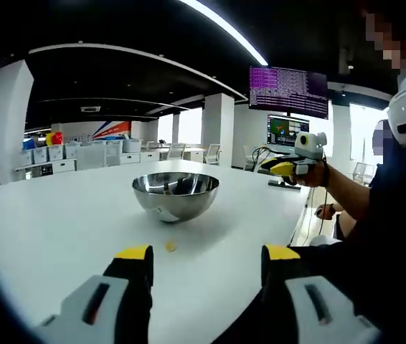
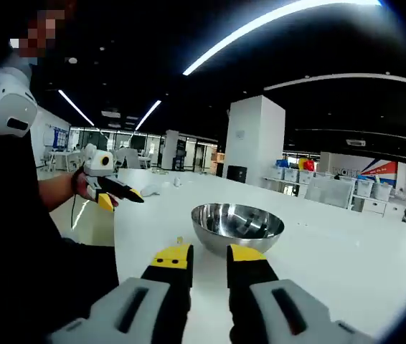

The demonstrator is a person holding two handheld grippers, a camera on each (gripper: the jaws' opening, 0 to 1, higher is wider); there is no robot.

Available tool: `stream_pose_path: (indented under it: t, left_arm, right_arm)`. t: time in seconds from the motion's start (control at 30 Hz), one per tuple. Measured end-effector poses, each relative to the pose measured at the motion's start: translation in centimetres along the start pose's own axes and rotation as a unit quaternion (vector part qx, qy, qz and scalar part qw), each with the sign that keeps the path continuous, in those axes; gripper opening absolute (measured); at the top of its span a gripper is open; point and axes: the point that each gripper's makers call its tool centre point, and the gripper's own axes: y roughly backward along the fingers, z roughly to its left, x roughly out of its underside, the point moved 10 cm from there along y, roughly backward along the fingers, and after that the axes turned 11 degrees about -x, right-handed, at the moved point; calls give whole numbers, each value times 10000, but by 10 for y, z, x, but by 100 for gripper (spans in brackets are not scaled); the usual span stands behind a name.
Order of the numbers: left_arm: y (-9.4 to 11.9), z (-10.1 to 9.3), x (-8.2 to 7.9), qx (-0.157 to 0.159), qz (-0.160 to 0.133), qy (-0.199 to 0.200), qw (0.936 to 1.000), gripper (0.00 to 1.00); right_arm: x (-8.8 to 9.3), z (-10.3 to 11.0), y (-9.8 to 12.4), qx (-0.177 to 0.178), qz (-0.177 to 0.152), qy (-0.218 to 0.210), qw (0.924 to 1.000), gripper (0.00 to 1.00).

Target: Pick up the QQ candy scattered on the table and place it into the stainless steel bowl on the table

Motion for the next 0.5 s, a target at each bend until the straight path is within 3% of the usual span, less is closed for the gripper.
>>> stream_pose_path:
  t: [0.1, 0.23, 0.5]
  left_arm:
    - [1, -2, 0, 3, 42, -54, 10000, 61]
    - [3, -4, -2, -1, -11, -70, 10000, 61]
    - [12, -3, 0, -68, -54, -46, 10000, 61]
  right_arm:
    - [23, 8, 5, 14, 0, -169, 9999, 20]
    - [34, 14, 0, -34, 70, -268, 9996, 21]
    - [42, 15, -45, -241, 405, -80, 9989, 21]
